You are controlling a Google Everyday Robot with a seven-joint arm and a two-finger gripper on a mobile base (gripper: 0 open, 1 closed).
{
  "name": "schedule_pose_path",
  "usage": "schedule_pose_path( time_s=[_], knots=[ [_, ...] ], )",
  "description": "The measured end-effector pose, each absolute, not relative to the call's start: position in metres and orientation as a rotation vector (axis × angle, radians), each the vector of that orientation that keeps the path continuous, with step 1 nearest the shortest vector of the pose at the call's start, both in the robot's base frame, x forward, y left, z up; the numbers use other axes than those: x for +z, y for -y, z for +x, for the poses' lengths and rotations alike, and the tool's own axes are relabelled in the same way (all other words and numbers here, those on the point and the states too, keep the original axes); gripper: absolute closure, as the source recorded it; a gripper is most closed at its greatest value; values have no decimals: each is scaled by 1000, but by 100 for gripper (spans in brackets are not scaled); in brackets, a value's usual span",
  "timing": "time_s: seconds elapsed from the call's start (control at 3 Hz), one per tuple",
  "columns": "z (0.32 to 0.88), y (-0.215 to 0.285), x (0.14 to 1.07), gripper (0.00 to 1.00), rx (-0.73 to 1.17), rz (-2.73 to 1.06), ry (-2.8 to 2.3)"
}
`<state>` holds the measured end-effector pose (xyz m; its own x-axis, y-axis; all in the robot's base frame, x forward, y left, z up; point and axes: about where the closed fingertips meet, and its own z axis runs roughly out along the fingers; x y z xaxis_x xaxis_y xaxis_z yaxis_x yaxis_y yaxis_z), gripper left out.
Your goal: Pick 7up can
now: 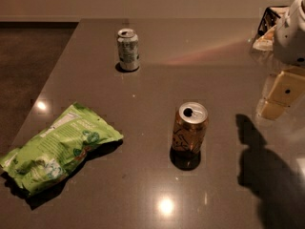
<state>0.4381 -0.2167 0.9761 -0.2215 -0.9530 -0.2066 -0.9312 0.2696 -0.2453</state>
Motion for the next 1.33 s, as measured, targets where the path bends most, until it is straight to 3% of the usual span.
schedule_pose_path(
  time_s=[0.67,1.33],
  knots=[
    [459,215,982,0,-65,-1644,-2245],
    [544,197,989,0,118,-1438,-2173]
  ],
)
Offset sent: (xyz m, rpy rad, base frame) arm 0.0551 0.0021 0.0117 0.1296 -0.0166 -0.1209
